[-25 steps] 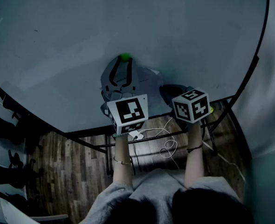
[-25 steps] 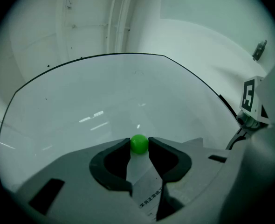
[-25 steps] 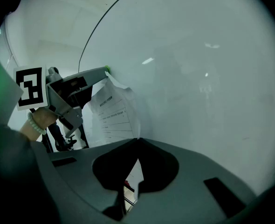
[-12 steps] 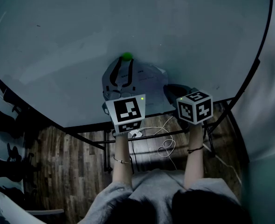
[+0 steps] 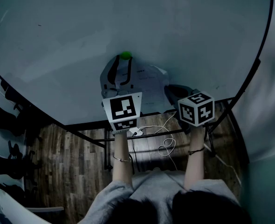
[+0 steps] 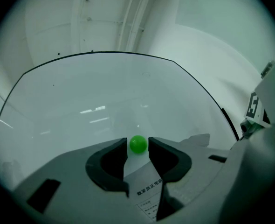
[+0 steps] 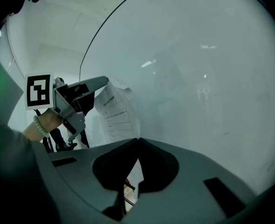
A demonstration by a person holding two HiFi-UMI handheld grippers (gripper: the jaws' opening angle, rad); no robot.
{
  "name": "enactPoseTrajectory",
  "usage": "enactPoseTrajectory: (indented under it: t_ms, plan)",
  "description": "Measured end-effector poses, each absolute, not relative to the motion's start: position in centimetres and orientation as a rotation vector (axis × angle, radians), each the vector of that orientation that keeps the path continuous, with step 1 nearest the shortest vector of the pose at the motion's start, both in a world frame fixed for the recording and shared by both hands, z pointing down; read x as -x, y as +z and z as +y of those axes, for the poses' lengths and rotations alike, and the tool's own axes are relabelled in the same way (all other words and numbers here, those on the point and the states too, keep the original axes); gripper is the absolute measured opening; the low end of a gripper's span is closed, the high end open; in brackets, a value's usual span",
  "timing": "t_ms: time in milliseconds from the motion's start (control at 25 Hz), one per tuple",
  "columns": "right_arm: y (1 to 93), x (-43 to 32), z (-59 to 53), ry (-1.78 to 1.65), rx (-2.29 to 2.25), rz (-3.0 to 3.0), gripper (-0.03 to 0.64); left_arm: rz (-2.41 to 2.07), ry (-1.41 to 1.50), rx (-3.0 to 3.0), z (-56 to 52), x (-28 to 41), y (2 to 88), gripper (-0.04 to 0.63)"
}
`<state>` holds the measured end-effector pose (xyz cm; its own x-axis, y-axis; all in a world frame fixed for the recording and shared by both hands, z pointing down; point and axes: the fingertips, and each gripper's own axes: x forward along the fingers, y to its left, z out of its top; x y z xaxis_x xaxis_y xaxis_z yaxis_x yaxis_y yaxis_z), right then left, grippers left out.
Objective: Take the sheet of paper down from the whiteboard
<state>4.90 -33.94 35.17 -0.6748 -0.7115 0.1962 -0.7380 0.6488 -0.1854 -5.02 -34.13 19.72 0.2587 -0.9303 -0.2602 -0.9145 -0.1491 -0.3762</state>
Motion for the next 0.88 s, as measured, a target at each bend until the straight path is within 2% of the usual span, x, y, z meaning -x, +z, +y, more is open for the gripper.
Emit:
enactPoseTrajectory:
  t_ms: [880]
  plan:
    - [36.7, -6.7, -32.0, 0.413, -1.354, -2.728, 0.001, 1.856, 0.021, 2.198, -29.2, 8.4, 25.0, 0.114]
